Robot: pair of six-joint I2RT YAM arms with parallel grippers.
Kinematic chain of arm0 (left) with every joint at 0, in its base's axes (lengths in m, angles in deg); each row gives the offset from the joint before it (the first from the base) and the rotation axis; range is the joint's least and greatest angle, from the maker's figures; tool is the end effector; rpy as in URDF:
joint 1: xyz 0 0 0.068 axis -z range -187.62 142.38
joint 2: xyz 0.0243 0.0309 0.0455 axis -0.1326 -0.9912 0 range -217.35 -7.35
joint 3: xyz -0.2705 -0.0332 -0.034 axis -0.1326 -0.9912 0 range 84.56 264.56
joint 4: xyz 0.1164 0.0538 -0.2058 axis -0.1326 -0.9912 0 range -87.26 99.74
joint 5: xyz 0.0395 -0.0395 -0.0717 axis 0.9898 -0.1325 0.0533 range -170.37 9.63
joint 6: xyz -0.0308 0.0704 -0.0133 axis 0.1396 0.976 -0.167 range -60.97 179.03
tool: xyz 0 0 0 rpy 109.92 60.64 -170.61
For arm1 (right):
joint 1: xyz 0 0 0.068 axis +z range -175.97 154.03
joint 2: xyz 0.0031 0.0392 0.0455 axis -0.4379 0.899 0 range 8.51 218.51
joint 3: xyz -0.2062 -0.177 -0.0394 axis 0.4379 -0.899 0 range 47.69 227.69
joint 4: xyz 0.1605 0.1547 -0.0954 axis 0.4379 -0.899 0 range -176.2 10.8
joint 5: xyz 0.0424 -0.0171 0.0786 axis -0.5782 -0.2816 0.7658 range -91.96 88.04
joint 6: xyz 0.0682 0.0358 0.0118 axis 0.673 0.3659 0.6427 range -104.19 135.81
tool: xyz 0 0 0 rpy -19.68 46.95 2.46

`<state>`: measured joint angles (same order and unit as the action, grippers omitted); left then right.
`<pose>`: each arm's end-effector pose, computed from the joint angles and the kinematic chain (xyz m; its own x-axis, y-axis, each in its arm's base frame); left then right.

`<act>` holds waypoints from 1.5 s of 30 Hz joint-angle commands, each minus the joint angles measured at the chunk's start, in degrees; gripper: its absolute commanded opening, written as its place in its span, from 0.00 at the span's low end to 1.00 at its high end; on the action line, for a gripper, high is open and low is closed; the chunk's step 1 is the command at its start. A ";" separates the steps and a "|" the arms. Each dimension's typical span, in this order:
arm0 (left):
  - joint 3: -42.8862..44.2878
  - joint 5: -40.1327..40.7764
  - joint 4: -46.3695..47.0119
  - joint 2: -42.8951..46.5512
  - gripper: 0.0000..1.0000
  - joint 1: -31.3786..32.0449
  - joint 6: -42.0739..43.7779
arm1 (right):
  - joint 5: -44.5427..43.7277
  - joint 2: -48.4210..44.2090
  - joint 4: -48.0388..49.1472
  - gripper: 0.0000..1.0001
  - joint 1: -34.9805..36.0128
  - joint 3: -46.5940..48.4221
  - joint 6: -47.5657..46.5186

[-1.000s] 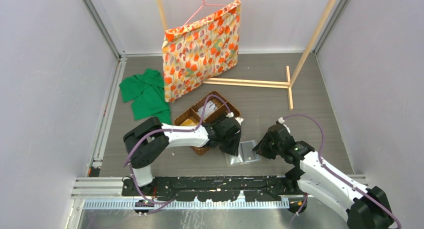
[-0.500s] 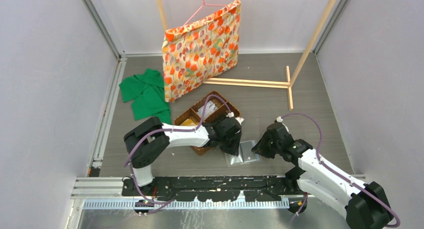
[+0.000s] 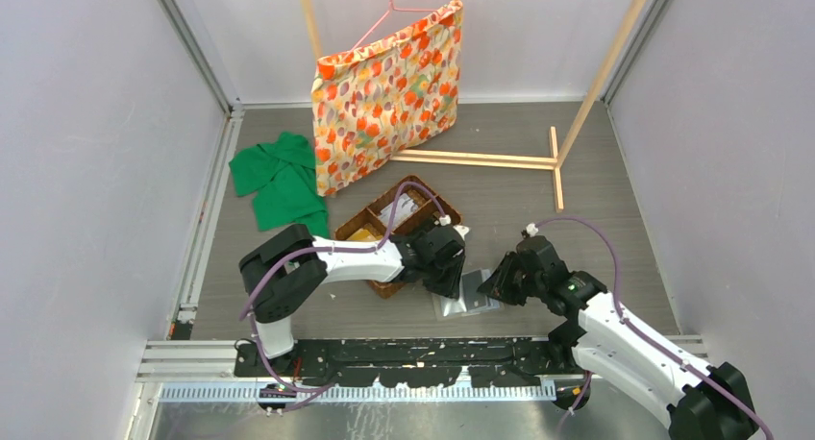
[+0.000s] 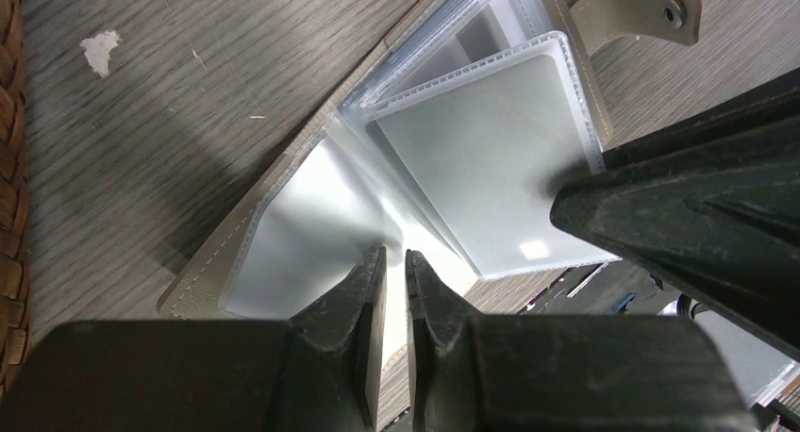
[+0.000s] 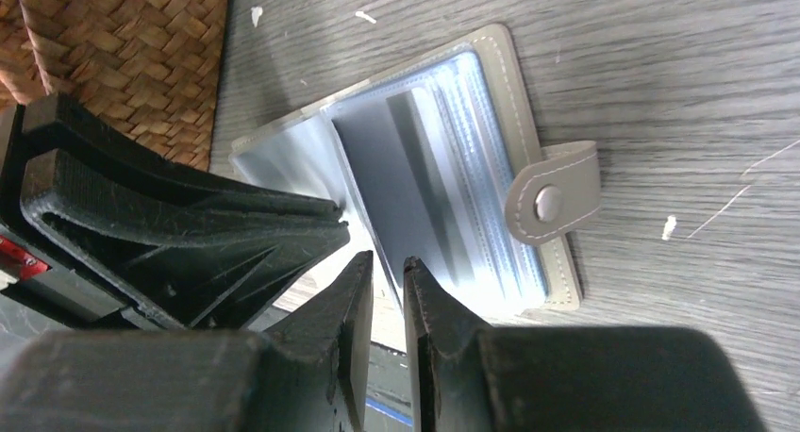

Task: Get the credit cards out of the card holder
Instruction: Remove the credit card from the card holder.

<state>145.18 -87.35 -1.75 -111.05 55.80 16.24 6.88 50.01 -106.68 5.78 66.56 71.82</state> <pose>0.1579 -0.3339 0.1480 -0.8919 0.2760 -0.3582 0.4270 0.7747 -0.4664 0.1145 0.0828 0.1513 -0.8653 0.4280 -0.2608 0.2033 0.7755 0.5978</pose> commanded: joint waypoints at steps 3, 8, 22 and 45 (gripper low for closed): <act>0.74 2.33 -3.35 3.14 0.15 0.27 1.82 | 4.68 -0.27 3.27 0.23 1.11 2.61 -1.25; -0.09 2.42 -5.69 8.32 0.17 0.23 1.78 | 6.02 2.05 7.09 0.23 1.82 2.63 -0.44; -3.93 -1.48 -2.79 12.05 0.19 0.21 -0.23 | 5.04 7.95 13.01 0.31 5.19 3.94 1.02; -5.20 3.66 -8.59 14.26 0.18 -0.26 -0.70 | 4.00 1.09 8.99 0.39 7.07 1.55 2.01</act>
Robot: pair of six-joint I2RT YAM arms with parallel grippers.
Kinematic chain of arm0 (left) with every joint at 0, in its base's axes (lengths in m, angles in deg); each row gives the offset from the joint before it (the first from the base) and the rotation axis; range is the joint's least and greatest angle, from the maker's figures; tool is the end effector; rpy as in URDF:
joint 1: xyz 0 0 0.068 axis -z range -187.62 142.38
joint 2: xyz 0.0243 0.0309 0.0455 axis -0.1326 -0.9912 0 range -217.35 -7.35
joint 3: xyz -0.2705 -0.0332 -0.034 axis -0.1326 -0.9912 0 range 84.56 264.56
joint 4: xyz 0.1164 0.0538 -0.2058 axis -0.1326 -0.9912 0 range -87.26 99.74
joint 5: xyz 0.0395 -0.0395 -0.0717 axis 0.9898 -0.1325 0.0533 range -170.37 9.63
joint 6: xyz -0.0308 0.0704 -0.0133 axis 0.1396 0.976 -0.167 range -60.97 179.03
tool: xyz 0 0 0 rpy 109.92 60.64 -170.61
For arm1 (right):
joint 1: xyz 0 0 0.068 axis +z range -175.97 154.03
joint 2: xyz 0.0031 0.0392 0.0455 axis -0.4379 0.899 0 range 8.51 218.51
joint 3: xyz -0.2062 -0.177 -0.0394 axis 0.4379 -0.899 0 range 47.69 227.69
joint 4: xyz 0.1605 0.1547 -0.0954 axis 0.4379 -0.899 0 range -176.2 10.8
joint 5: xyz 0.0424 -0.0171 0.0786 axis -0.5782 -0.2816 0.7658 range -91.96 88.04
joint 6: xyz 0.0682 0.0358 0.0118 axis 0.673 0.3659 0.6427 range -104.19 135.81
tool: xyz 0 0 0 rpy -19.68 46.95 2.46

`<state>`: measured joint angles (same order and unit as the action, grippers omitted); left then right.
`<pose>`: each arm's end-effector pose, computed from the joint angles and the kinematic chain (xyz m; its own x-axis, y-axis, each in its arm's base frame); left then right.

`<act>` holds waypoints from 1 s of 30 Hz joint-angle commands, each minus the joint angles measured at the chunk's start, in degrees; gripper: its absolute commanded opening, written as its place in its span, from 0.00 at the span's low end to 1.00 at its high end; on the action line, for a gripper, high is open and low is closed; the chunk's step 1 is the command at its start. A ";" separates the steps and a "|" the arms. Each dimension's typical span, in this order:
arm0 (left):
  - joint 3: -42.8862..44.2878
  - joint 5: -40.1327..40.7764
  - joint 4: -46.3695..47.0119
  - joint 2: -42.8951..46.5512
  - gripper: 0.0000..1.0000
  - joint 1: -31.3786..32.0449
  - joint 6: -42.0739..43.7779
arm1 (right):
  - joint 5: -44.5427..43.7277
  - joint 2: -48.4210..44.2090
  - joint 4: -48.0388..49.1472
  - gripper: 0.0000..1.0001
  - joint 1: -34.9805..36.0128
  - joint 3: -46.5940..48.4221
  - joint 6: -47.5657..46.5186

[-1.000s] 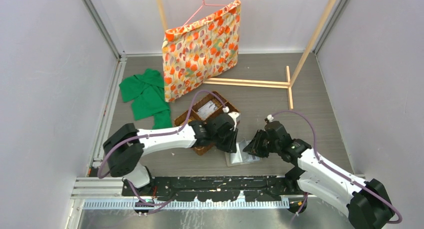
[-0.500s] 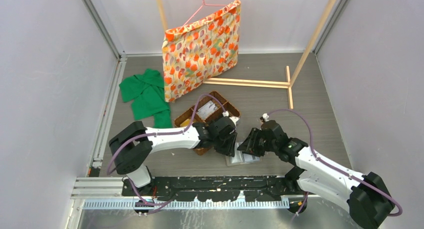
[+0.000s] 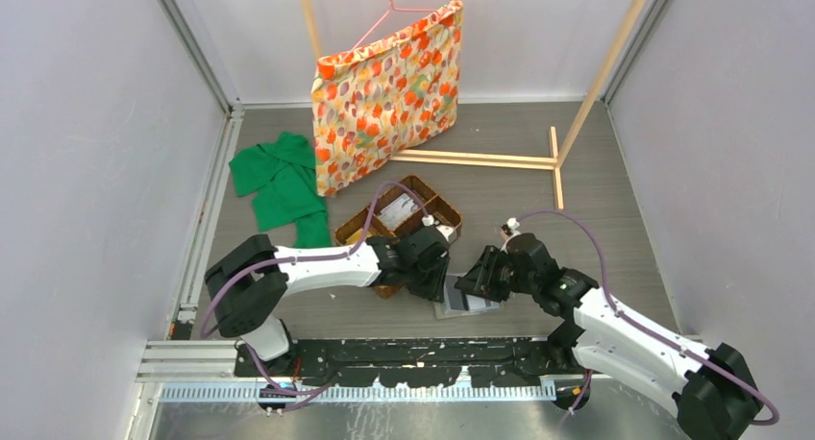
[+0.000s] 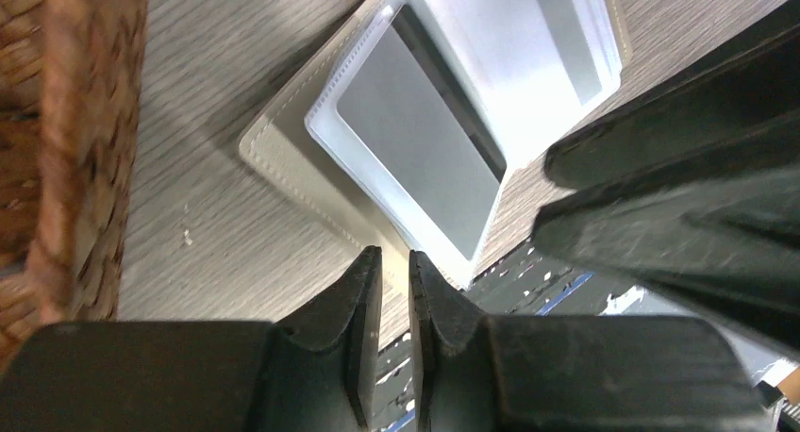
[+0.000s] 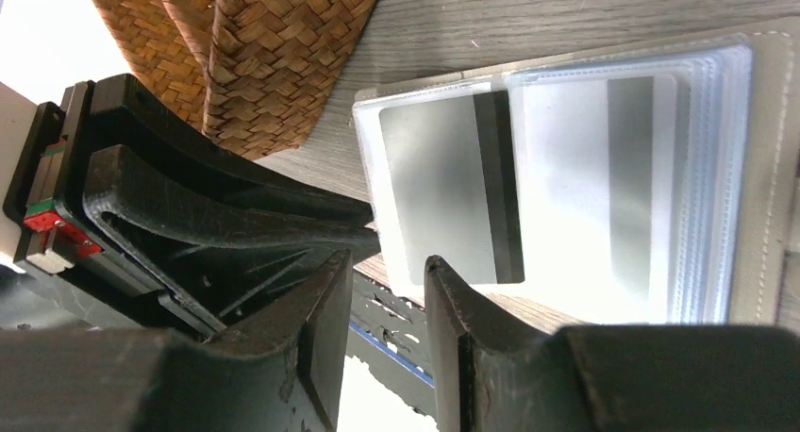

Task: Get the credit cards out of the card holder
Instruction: Remove the credit card from the card holder.

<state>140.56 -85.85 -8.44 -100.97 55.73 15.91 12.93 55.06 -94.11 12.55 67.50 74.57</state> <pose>0.1423 -0.2980 0.1732 -0.8953 0.2673 -0.3564 0.4135 0.7961 -0.4418 0.1209 0.1180 0.1670 -0.9127 0.3296 -0.2416 0.0544 0.6839 0.7275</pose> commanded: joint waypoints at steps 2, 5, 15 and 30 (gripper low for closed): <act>-0.19 3.71 -4.12 5.64 0.18 -0.20 -0.39 | -5.03 -5.42 -6.74 0.37 0.25 0.96 -0.79; -0.37 7.67 -7.04 9.47 0.17 0.00 -0.48 | -7.45 -5.68 -7.34 0.34 0.23 0.57 0.25; -2.01 -2.58 8.87 3.73 0.18 0.55 -2.47 | -9.36 2.00 -3.14 0.30 0.24 1.34 1.91; -5.32 3.76 9.90 -5.78 0.17 -0.10 -0.49 | -8.60 6.46 2.09 0.37 0.19 1.10 3.61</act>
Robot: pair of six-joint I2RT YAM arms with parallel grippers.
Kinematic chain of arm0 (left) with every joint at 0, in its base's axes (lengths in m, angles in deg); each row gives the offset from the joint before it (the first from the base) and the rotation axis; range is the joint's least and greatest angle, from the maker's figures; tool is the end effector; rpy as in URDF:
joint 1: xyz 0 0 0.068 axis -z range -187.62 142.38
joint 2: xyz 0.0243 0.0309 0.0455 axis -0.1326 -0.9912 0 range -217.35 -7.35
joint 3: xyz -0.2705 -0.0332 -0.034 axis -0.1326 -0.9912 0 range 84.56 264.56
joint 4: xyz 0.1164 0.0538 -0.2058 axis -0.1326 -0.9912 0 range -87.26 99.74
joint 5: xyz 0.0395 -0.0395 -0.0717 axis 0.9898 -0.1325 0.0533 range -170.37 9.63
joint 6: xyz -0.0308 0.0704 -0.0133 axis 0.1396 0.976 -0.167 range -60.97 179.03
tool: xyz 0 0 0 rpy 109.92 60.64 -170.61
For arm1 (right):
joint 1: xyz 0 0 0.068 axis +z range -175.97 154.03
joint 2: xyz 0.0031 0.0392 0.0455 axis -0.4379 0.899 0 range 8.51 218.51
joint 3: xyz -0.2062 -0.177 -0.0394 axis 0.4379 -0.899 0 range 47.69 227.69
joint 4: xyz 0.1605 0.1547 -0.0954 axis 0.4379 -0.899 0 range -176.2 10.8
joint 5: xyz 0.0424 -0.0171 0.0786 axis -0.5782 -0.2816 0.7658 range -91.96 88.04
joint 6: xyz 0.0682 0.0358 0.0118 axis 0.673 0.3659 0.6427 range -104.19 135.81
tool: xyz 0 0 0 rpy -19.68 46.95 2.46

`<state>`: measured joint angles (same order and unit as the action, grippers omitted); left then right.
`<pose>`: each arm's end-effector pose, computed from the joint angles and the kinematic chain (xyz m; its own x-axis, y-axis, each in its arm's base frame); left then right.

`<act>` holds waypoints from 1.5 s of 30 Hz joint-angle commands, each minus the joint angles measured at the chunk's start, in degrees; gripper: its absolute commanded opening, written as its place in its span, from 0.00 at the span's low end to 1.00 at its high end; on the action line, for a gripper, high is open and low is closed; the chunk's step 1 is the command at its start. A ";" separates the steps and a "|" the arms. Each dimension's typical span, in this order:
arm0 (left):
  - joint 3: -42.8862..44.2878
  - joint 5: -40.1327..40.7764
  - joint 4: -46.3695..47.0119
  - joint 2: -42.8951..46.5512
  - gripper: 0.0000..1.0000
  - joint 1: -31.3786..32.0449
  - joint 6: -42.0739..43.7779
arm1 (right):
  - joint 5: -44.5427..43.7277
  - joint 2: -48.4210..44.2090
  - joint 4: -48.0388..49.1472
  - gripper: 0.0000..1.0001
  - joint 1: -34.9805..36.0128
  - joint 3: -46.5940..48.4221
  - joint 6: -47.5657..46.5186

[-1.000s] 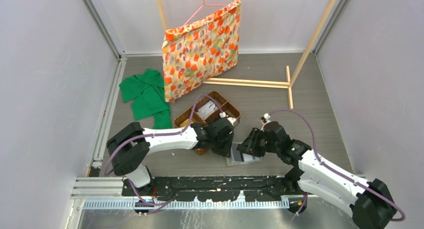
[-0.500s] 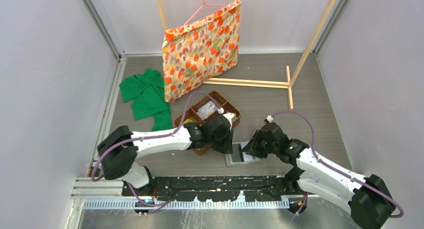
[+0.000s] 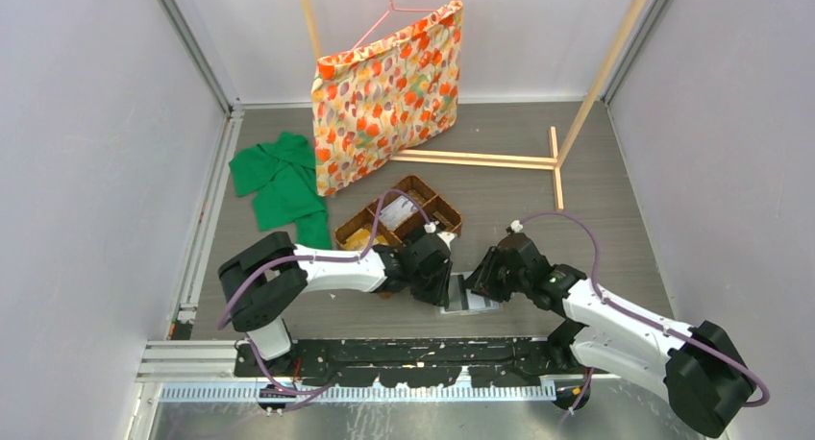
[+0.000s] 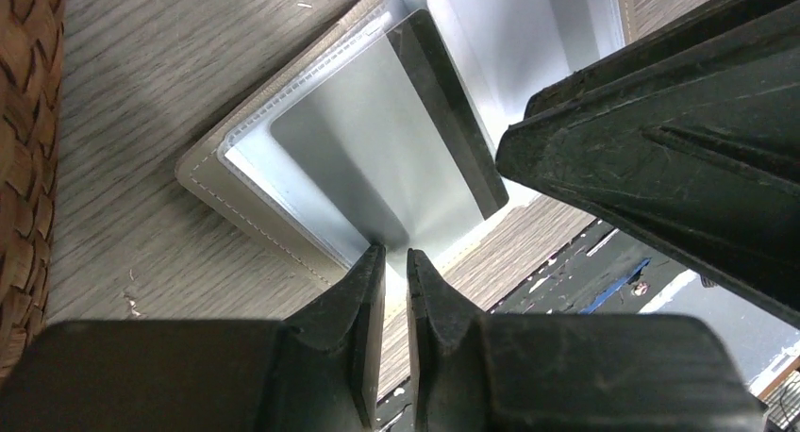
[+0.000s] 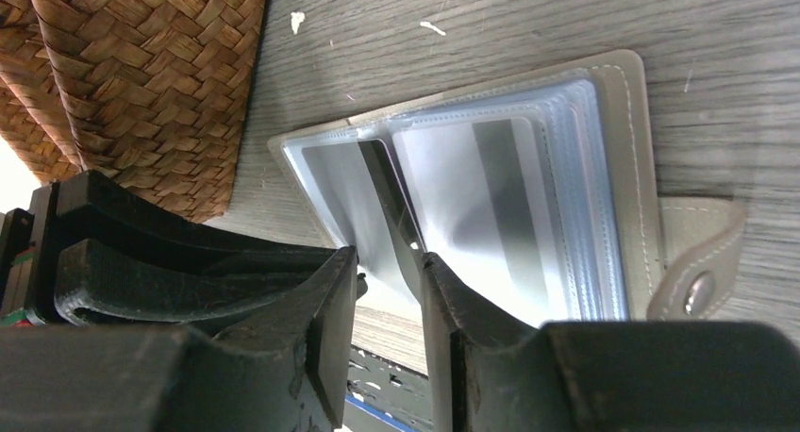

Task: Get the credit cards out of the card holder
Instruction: Remove the credit card from the card holder.

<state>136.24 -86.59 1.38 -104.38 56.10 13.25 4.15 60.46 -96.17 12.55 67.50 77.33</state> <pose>0.1423 -0.3046 0.1467 -0.9080 0.2299 -0.3503 0.3858 0.7848 -0.4850 0.1286 0.1114 0.1481 -0.8743 0.4211 -0.2415 0.1985 0.7640 0.6139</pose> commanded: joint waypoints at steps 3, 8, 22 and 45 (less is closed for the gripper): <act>-1.50 4.17 0.66 -3.88 0.16 -0.64 2.07 | 0.74 2.35 5.48 0.38 0.16 1.08 1.19; -2.42 3.92 1.20 -4.87 0.16 -0.93 1.97 | -1.59 2.62 3.51 0.41 0.22 0.74 0.37; -2.86 2.04 1.94 -6.24 0.15 -1.96 2.91 | -1.46 -0.44 4.57 0.40 -0.85 -3.01 -3.99; -2.42 2.05 1.27 -6.52 0.15 -2.06 3.86 | 0.92 -4.45 8.30 0.01 -1.21 -7.64 -2.19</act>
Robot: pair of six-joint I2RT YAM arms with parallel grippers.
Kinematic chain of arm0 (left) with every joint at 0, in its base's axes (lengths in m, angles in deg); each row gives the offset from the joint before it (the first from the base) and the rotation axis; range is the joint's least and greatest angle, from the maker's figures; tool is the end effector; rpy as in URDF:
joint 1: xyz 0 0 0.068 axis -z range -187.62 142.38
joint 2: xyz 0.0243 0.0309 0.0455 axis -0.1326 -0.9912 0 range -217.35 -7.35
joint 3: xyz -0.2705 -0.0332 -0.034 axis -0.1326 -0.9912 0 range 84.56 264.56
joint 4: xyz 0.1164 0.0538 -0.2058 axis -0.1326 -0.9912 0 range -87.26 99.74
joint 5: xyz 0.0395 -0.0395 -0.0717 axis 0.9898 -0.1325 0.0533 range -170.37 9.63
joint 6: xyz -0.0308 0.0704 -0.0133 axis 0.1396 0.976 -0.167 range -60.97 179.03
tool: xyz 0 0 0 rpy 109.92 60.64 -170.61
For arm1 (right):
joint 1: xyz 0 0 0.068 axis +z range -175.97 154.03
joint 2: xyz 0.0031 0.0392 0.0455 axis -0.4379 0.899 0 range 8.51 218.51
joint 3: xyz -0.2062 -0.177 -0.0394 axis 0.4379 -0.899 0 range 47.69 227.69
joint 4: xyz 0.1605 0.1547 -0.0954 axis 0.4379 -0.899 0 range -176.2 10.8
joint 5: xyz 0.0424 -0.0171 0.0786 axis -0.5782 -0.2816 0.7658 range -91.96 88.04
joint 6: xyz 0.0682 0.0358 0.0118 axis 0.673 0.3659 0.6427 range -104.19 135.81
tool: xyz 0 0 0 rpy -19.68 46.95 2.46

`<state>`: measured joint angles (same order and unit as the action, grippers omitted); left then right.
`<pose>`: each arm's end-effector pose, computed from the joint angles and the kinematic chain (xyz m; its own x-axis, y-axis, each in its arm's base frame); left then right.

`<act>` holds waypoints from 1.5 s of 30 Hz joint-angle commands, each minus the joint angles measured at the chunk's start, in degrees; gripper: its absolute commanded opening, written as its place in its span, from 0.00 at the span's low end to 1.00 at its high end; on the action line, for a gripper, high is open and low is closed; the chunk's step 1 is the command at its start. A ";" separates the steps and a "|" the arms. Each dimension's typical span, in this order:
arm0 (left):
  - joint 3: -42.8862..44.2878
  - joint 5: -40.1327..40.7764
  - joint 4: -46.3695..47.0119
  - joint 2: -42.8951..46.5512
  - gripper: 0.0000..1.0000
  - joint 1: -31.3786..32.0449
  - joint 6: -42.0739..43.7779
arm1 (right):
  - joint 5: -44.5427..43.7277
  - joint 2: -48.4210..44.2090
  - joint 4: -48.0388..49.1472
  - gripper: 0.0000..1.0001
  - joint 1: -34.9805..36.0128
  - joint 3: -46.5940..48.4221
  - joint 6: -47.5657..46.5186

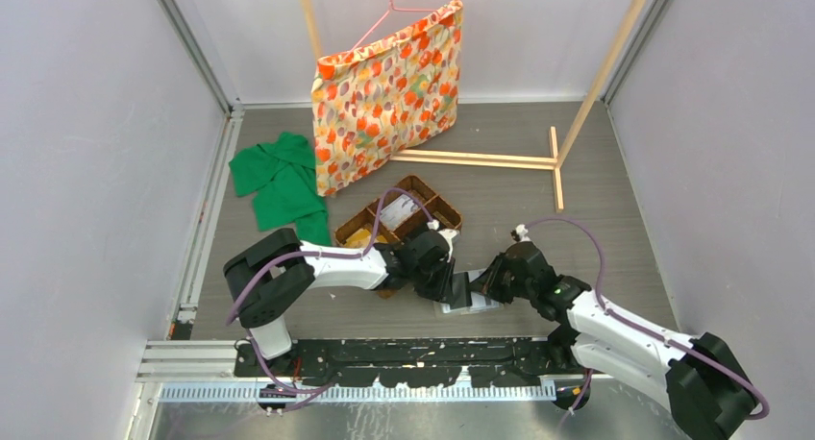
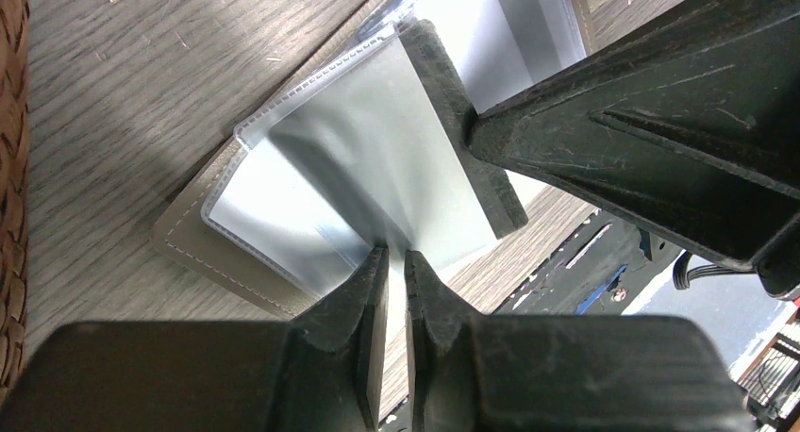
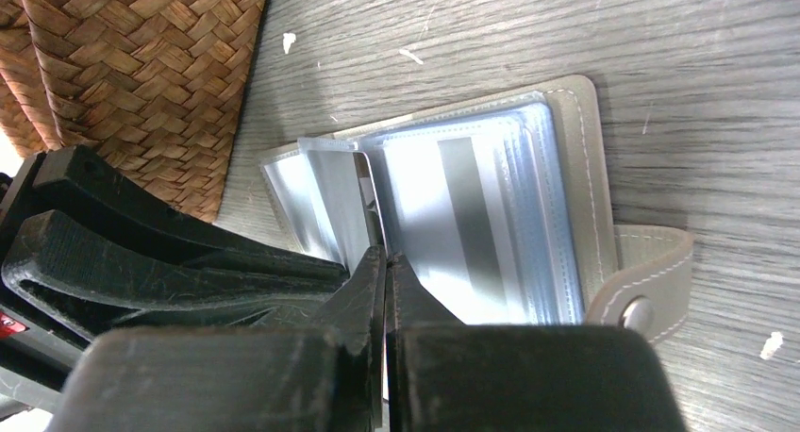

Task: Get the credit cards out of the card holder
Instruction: Remove the credit card from the card holder.

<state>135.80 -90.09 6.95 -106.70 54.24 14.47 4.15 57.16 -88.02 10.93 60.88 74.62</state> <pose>0.1532 -0.3104 0.1403 -0.9058 0.2274 -0.3575 0.3984 0.7445 -0.5358 0.1257 0.1032 0.1337 -0.8520 0.4240 -0.3073 0.1368 0.7466 0.6510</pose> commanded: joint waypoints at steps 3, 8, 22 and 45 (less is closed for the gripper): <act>-1.94 5.73 -4.46 -4.10 0.15 -0.19 2.72 | 0.74 -1.96 0.21 0.01 0.41 -1.81 0.89; -1.88 5.78 -4.51 -4.27 0.15 -0.22 2.80 | 0.00 -5.07 -0.49 0.01 0.38 -2.83 1.32; -1.60 5.50 -4.60 -4.78 0.14 -0.17 3.16 | -0.73 -9.96 -2.10 0.40 0.41 -4.64 1.84; -1.14 5.45 -5.15 -4.37 0.14 -0.24 3.51 | -7.46 -13.06 -15.01 0.01 0.45 -1.05 0.24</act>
<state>136.28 -90.06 7.04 -107.11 54.24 14.76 3.08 47.52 -90.33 11.17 57.14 76.95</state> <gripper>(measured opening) 0.143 0.020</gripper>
